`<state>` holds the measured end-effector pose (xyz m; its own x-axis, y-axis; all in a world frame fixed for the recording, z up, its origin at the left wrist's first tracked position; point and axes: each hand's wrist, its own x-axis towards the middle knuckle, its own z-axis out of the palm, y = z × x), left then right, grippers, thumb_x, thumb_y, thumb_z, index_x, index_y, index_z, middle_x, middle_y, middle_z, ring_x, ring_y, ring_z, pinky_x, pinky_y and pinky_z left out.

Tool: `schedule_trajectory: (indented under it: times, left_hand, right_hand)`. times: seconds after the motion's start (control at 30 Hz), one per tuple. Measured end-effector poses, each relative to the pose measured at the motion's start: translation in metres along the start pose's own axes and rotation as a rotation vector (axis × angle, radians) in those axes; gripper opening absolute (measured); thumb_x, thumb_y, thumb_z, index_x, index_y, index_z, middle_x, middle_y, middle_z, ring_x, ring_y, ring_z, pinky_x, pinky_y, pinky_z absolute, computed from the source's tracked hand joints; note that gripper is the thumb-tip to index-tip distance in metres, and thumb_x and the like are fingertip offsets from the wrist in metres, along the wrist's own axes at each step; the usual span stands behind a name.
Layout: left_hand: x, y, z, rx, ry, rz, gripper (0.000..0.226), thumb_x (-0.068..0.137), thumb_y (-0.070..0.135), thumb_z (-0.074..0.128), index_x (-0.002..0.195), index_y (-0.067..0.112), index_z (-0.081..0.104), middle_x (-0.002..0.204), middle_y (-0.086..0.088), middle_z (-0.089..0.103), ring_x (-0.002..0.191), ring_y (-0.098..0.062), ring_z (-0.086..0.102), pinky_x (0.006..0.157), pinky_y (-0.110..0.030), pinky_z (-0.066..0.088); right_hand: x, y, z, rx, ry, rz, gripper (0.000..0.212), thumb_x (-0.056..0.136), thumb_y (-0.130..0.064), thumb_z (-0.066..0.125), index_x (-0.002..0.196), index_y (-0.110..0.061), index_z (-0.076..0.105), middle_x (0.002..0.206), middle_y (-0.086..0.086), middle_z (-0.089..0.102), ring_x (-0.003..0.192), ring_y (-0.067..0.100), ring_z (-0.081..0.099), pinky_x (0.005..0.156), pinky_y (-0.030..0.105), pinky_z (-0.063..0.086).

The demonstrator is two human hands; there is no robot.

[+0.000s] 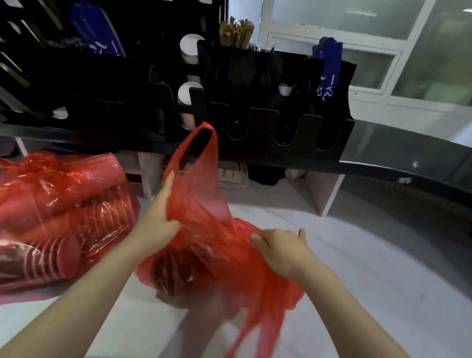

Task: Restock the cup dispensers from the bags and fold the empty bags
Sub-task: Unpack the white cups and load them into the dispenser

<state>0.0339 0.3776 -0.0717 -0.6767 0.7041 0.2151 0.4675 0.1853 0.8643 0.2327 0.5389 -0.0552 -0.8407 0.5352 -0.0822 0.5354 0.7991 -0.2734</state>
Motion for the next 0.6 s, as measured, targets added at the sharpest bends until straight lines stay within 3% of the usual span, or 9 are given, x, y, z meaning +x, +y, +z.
schedule_trajectory:
  times: [0.1,0.17,0.2,0.27,0.33,0.37,0.43,0.5,0.6]
  left_hand:
    - [-0.001,-0.01,-0.01,-0.098,0.177,-0.09,0.083,0.079,-0.008,0.052,0.148,0.031,0.028,0.098,0.025,0.055,0.068,-0.002,0.065,0.056,-0.017,0.049]
    - [-0.003,-0.011,-0.014,-0.262,0.252,-0.144,0.052,0.079,0.001,0.057,0.115,0.039,0.061,0.084,0.02,0.064,0.082,-0.018,0.066,0.068,-0.026,0.047]
    - [-0.004,-0.011,-0.015,-0.286,0.272,-0.174,0.04,0.079,0.008,0.062,0.103,0.039,0.065,0.088,0.016,0.067,0.092,-0.024,0.064,0.075,-0.028,0.046]
    - [-0.006,-0.011,-0.017,-0.082,0.298,-0.211,0.042,0.081,0.02,0.071,0.119,0.031,0.058,0.133,-0.002,0.053,0.124,-0.027,0.047,0.096,-0.032,0.041]
    - [-0.012,-0.011,-0.016,0.091,0.396,-0.165,0.05,0.08,0.027,0.072,0.125,0.022,0.05,0.157,-0.012,0.009,0.143,-0.027,0.017,0.113,-0.035,0.023]
    - [-0.016,-0.006,-0.015,0.112,0.453,-0.073,0.038,0.081,0.03,0.069,0.114,0.022,0.052,0.158,-0.01,0.002,0.145,-0.025,0.01,0.116,-0.036,0.016]
    - [-0.024,0.01,-0.01,0.165,0.509,0.187,0.015,0.086,0.035,0.058,0.095,0.023,0.054,0.157,-0.002,0.01,0.146,-0.022,0.005,0.117,-0.042,0.011]
    - [-0.024,0.02,-0.005,0.309,0.468,0.484,0.019,0.088,0.037,0.051,0.085,0.022,0.062,0.152,-0.001,0.022,0.145,-0.025,0.006,0.117,-0.049,0.006]
    - [-0.016,0.029,0.005,0.717,0.29,0.833,0.02,0.082,0.04,0.062,0.071,0.025,0.07,0.149,-0.005,0.035,0.144,-0.031,0.011,0.115,-0.056,-0.003]
  right_hand:
    - [0.003,0.003,0.016,-0.244,-0.045,0.058,0.045,0.099,-0.047,0.032,0.071,-0.014,0.044,0.092,0.01,0.062,0.1,0.031,0.058,0.109,0.065,0.007]
    - [0.003,0.005,0.02,-0.307,-0.026,0.036,0.05,0.095,-0.054,0.038,0.06,-0.018,0.037,0.078,0.005,0.058,0.094,0.029,0.06,0.109,0.065,0.003]
    - [0.003,0.005,0.021,-0.323,-0.003,0.006,0.052,0.091,-0.06,0.041,0.058,-0.019,0.038,0.071,0.0,0.054,0.09,0.027,0.061,0.109,0.064,0.003]
    - [0.004,0.004,0.022,-0.331,0.029,-0.038,0.057,0.081,-0.073,0.043,0.062,-0.02,0.049,0.065,-0.005,0.052,0.083,0.022,0.061,0.108,0.062,0.006]
    - [0.008,0.001,0.021,-0.3,0.068,-0.04,0.056,0.072,-0.078,0.049,0.075,-0.022,0.053,0.073,-0.007,0.054,0.082,0.019,0.059,0.106,0.061,0.012]
    - [0.01,-0.001,0.02,-0.277,0.096,-0.034,0.053,0.071,-0.075,0.053,0.08,-0.023,0.051,0.079,-0.008,0.052,0.084,0.019,0.057,0.105,0.06,0.016]
    - [0.013,-0.004,0.018,-0.241,0.154,-0.031,0.041,0.075,-0.058,0.063,0.089,-0.023,0.046,0.09,-0.004,0.049,0.092,0.022,0.056,0.101,0.053,0.028]
    - [0.015,-0.006,0.019,-0.164,0.19,-0.063,0.032,0.078,-0.033,0.066,0.099,-0.019,0.046,0.1,0.0,0.047,0.096,0.026,0.054,0.087,0.042,0.044]
    - [0.013,-0.006,0.023,-0.059,0.208,-0.141,0.047,0.078,-0.01,0.06,0.119,-0.023,0.04,0.108,0.001,0.043,0.093,0.026,0.052,0.073,0.042,0.047]
